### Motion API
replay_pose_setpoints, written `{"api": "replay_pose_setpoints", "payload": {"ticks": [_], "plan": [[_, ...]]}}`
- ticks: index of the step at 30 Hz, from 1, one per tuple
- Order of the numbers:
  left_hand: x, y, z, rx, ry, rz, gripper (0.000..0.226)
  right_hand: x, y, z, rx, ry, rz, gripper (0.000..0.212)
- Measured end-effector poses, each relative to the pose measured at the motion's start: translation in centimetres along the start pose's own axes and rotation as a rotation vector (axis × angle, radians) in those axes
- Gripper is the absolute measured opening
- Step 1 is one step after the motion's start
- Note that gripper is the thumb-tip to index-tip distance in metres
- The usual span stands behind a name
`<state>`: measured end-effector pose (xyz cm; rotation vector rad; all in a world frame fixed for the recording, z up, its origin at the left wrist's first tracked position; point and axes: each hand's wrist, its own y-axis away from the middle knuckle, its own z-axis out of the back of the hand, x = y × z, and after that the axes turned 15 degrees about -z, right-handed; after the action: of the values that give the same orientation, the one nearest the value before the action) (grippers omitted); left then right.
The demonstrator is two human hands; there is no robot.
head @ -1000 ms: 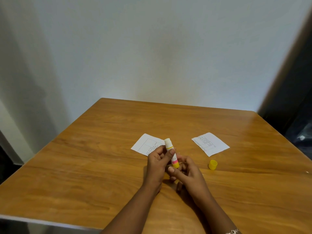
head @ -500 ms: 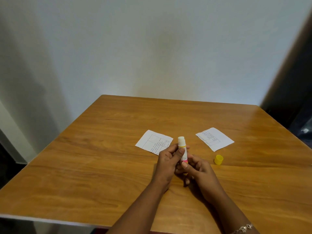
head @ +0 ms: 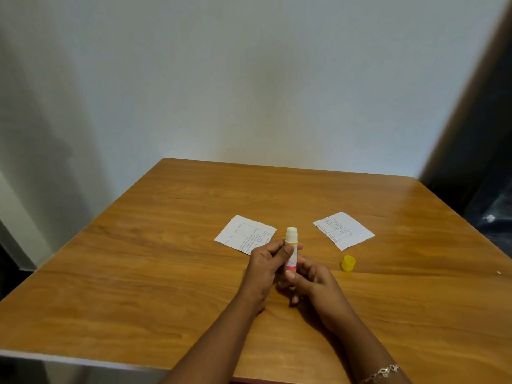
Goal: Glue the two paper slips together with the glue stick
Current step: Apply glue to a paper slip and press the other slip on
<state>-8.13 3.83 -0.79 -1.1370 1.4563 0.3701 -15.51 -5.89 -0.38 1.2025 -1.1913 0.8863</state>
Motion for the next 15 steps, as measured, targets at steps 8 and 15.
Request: {"api": "replay_pose_setpoints", "payload": {"ticks": [8,15], "plan": [[0.13,-0.13,-0.04,-0.014,0.060,0.007,0.020,-0.24,-0.12,0.14,-0.024,-0.025,0.028,0.044],[0.12,-0.04,-0.16,-0.004,0.073,0.016,0.028,-0.11,-0.14,0.44,-0.012,-0.218,0.020,0.056]]}}
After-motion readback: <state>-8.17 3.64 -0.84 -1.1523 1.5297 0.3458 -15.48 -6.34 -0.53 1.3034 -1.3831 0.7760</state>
